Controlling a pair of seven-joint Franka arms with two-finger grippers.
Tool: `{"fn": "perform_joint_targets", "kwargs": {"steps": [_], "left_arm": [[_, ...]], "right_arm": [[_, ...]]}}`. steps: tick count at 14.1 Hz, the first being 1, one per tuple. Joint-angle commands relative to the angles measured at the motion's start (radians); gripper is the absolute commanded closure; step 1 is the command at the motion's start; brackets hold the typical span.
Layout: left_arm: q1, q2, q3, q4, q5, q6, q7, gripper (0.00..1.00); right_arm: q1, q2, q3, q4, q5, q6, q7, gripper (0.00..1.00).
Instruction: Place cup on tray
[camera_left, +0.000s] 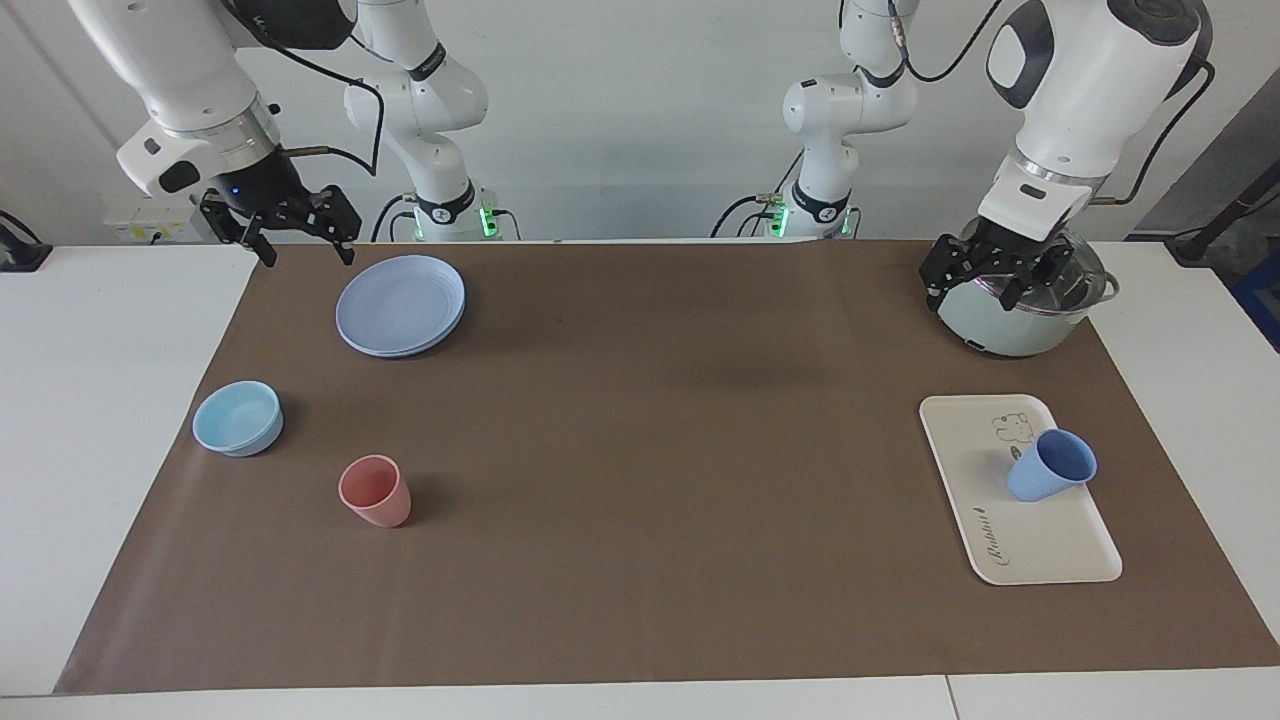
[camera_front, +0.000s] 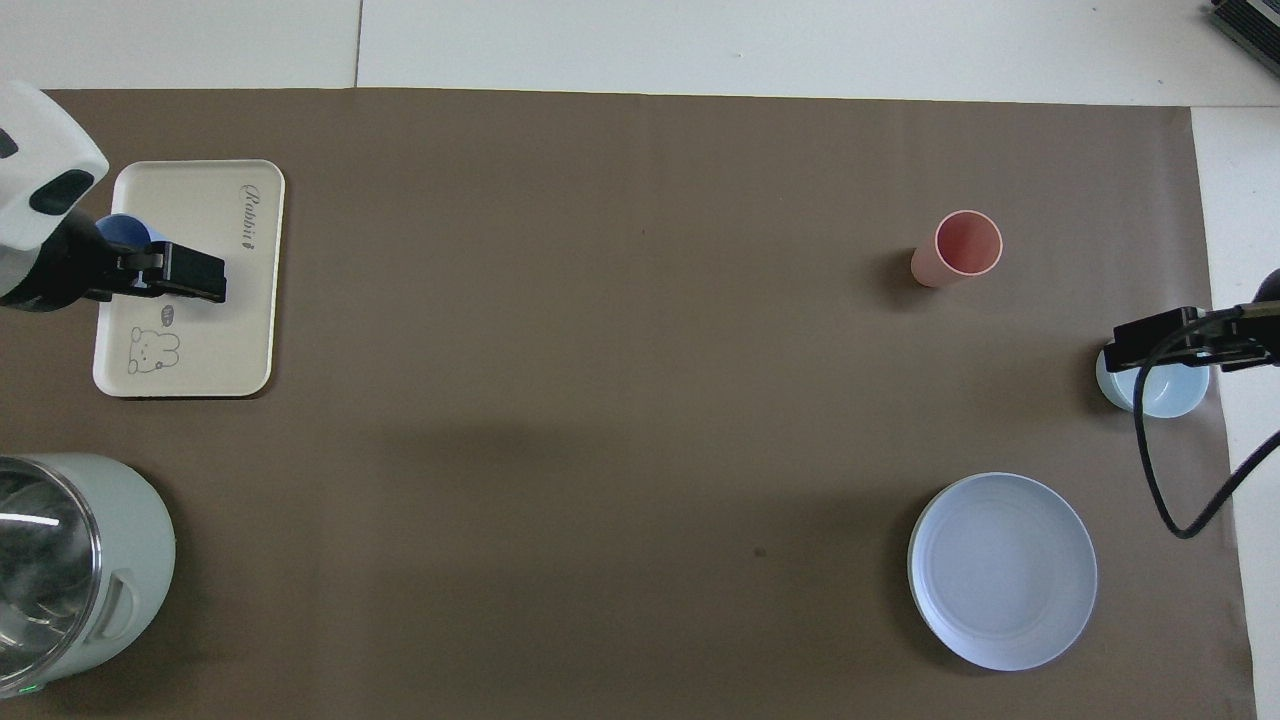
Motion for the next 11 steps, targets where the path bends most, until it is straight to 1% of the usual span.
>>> {"fn": "perform_joint_targets", "kwargs": {"steps": [1,5,8,11], "left_arm": [[-0.094,-0.013,0.081,0.001,-0.008,0.001,-0.003,0.0],[-0.103,-0.016,0.08,-0.008,-0.006,-0.005,-0.003,0.0],[-0.111,-0.031,0.075,-0.01,-0.006,-0.059,-0.009,0.0],[-0.1,-0.031,0.075,-0.01,-0.006,-0.054,-0.009,0.0]], "right_arm": [[-0.002,-0.014,0.004,-0.003,-0.019,-0.012,0.008,0.0],[-0.002,-0.016,0.004,-0.006,-0.018,-0.012,0.006,0.0],[-0.002,-0.016,0.004,-0.006,-0.018,-0.012,0.006,0.0],[-0.001,-0.016,0.004,-0.006,-0.018,-0.012,0.006,0.0]]}}
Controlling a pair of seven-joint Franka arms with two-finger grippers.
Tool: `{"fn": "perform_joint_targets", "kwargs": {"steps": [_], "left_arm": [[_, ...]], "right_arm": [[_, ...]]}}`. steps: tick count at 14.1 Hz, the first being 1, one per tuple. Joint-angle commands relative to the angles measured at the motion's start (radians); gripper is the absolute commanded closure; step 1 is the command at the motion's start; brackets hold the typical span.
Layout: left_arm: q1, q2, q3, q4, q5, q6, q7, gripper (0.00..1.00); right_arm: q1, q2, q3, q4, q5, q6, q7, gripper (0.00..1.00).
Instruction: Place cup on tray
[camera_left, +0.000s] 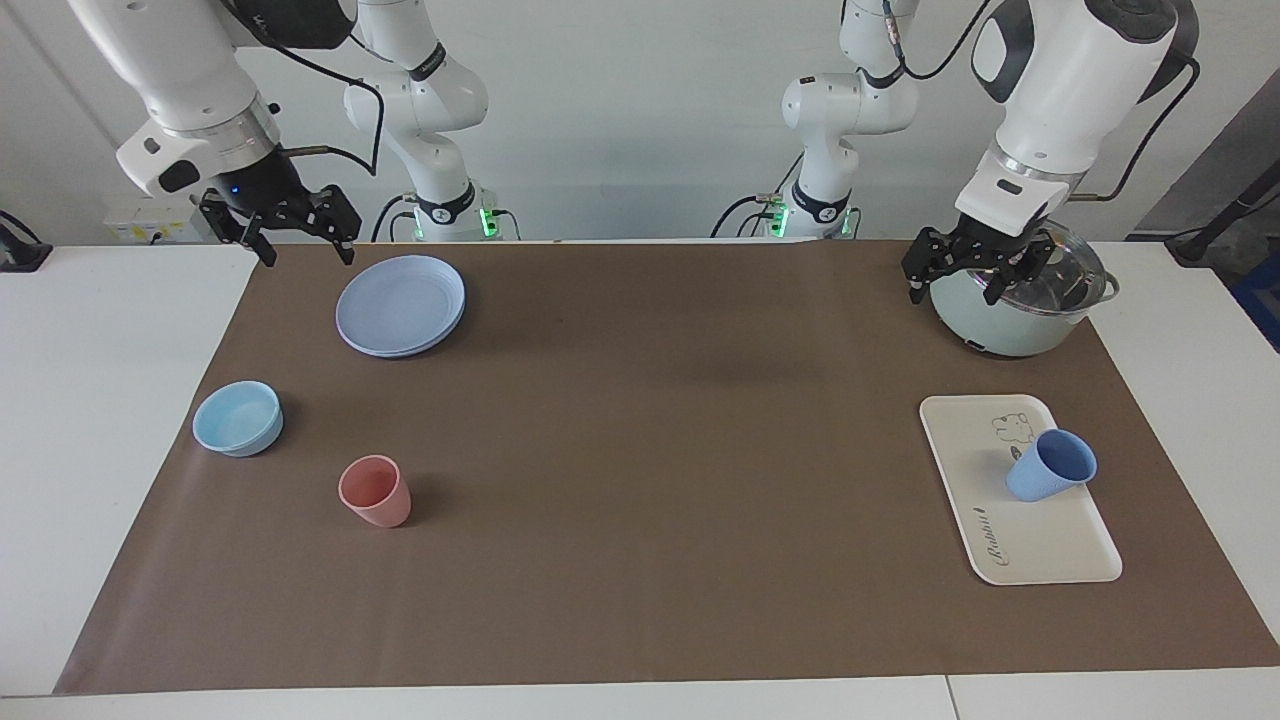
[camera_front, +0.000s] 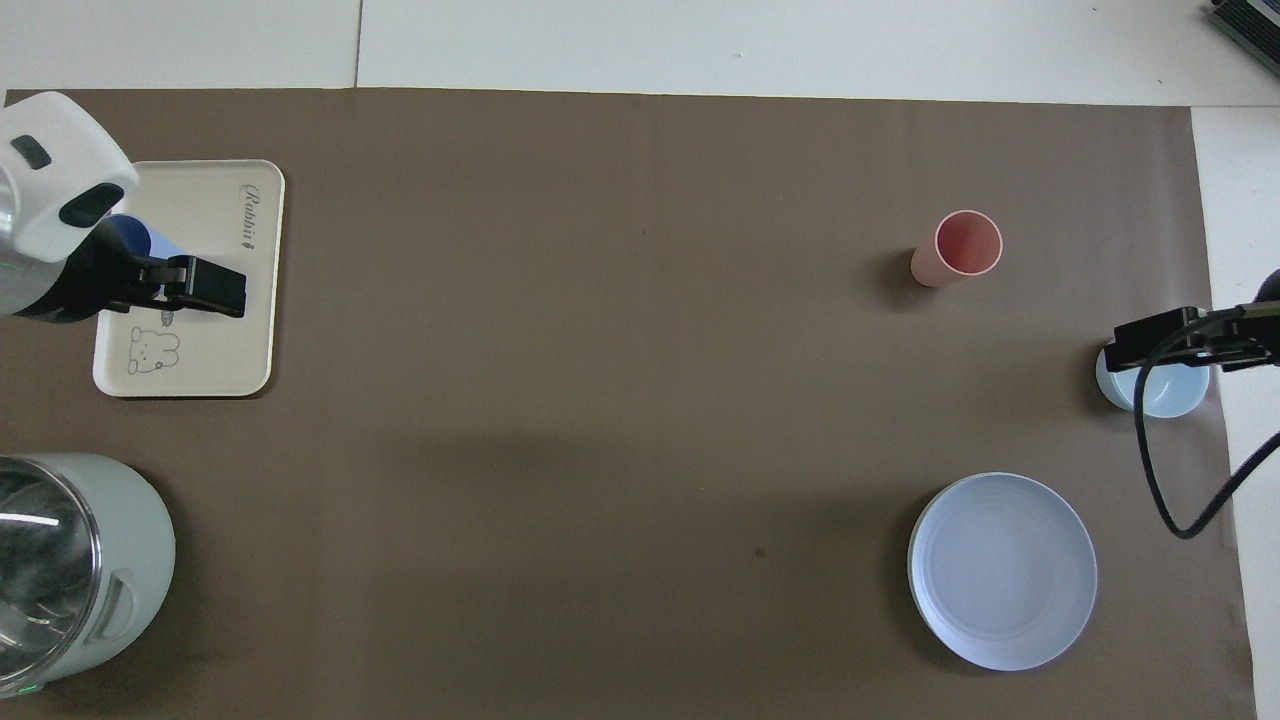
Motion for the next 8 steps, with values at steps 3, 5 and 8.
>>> {"fn": "perform_joint_targets", "kwargs": {"steps": [3,5,8], "left_arm": [[-0.011,-0.02,0.018,-0.01,-0.005,-0.025,-0.01,0.0],[-0.015,-0.022,0.018,-0.013,-0.005,-0.015,-0.01,0.0],[-0.014,-0.022,0.018,-0.013,-0.005,-0.023,-0.008,0.0]], "right_arm": [[0.001,-0.015,0.004,-0.006,-0.018,-0.015,0.008,0.0],[0.001,-0.015,0.004,-0.006,-0.018,-0.014,0.011,0.0],[0.002,-0.015,0.004,-0.006,-0.04,-0.011,0.009,0.0]]}}
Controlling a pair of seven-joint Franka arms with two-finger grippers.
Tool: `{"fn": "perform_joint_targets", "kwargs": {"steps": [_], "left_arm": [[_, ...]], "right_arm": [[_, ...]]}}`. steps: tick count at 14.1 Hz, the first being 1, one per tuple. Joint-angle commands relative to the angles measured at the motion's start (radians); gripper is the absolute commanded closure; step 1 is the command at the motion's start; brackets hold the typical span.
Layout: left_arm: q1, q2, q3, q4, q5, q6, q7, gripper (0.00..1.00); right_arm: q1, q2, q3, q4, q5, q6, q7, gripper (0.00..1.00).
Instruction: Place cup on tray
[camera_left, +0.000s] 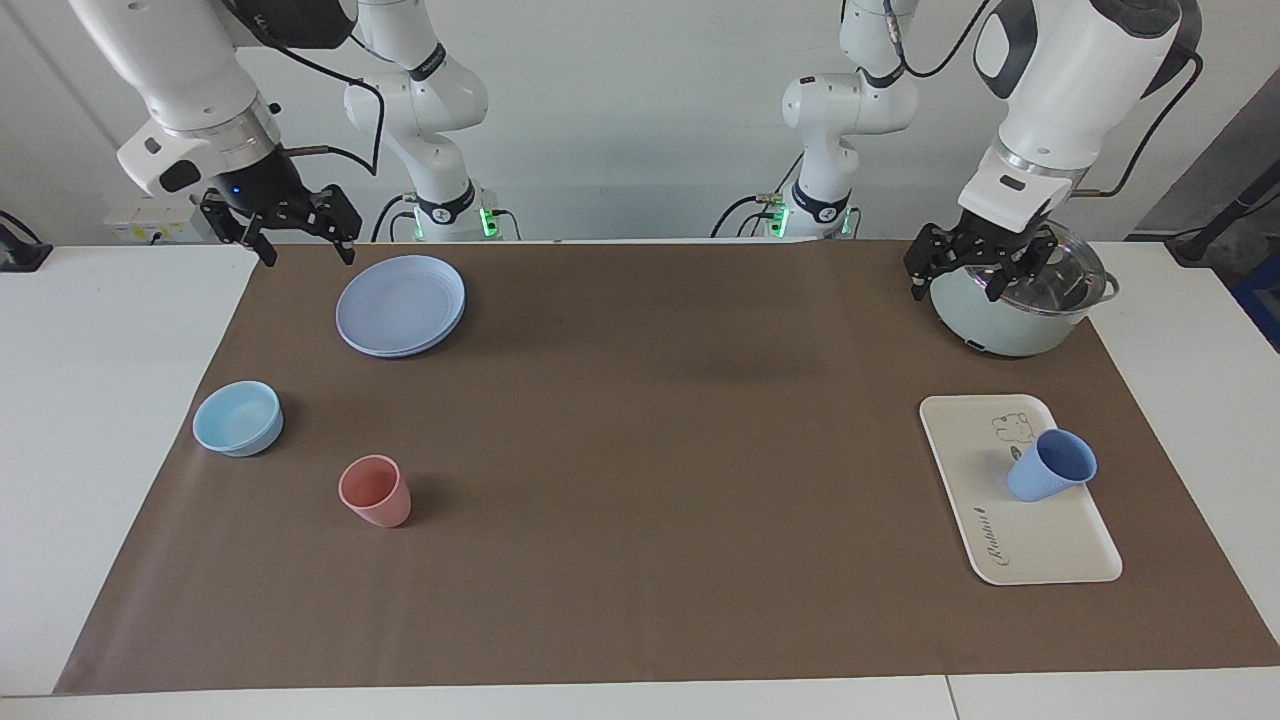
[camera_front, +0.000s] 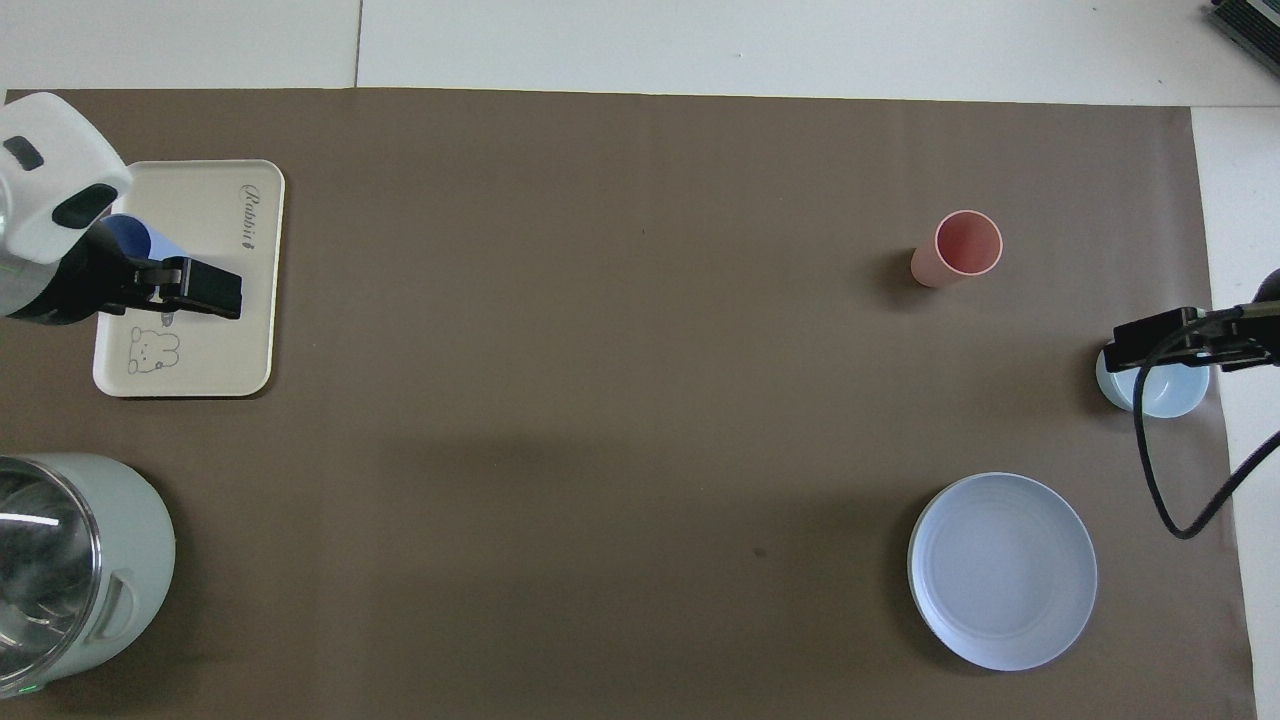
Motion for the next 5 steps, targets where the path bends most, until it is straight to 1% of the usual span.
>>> {"fn": "perform_joint_targets", "kwargs": {"steps": [1,5], "left_arm": [[-0.009,-0.02,0.013,-0.013,-0.005,-0.014,-0.006,0.0],[-0.008,-0.025,0.012,-0.03,-0.008,-0.007,-0.006,0.0]], "right_arm": [[0.002,-0.015,0.005,-0.006,-0.039,-0.012,0.012,0.0],[0.0,-0.015,0.004,-0.007,-0.039,-0.012,0.014,0.0]]}}
